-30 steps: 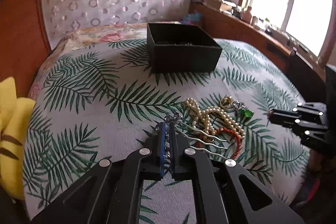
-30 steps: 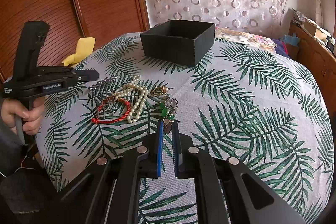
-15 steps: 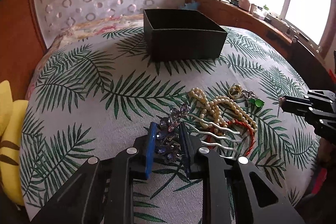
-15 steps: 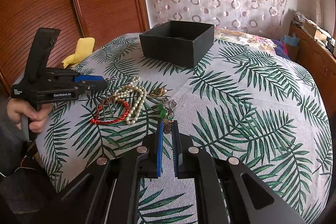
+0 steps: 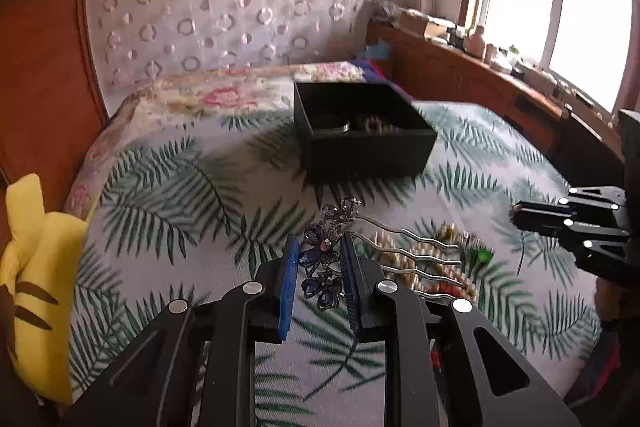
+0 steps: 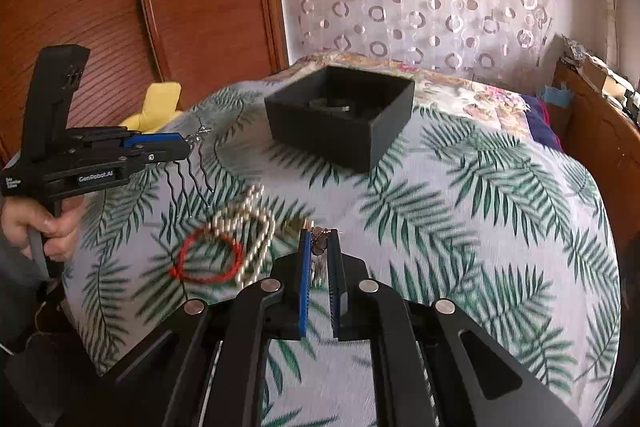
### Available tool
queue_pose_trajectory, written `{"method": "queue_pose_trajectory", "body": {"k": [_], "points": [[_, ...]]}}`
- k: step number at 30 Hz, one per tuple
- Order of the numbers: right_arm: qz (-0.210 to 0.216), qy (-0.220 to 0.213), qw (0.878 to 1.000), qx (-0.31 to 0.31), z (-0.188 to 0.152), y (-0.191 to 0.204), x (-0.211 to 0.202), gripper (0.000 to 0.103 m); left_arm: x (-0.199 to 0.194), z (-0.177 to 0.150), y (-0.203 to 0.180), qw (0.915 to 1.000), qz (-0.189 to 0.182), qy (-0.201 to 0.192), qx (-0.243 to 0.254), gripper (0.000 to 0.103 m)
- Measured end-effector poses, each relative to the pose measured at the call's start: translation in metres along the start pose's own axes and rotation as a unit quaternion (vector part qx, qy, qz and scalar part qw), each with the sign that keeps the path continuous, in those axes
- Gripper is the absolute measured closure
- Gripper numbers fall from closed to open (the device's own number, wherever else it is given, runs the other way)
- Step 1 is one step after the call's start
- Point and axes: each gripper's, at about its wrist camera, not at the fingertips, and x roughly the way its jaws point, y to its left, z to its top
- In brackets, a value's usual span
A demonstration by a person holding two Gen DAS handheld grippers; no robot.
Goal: Organize jewelry
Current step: 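Carry the comb and green pendant into the black box and open both tools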
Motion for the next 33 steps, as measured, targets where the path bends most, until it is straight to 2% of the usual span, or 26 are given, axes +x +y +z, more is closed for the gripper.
{"method": "queue_pose_trajectory", "body": {"k": [7,16,25,29,33], "points": [[0.005,-0.013,1.000,-0.007,0.036,-0.007,0.012,0.094,0.001,0.024,-0.003,0.9997,-0.002,-0.025,-0.003,0.083],[0.010,-0.014,1.000,0.005,0.083,-0.031,0.048,0.094,0.020,0.045,-0.003,0.9994,0.005,-0.033,-0.004,0.083],[0.036,0.002,0.999,0.035,0.101,-0.045,0.076,0.093,0.034,0.066,0.009,0.9992,0.013,-0.035,-0.016,0.083],[0.032,0.007,0.999,0.044,0.106,-0.052,0.082,0.093,0.042,0.075,0.007,0.9991,0.018,-0.036,-0.012,0.083],[0.022,0.006,0.999,0.046,0.105,-0.057,0.080,0.087,0.049,0.083,0.002,0.9991,0.020,-0.037,-0.008,0.083]]}}
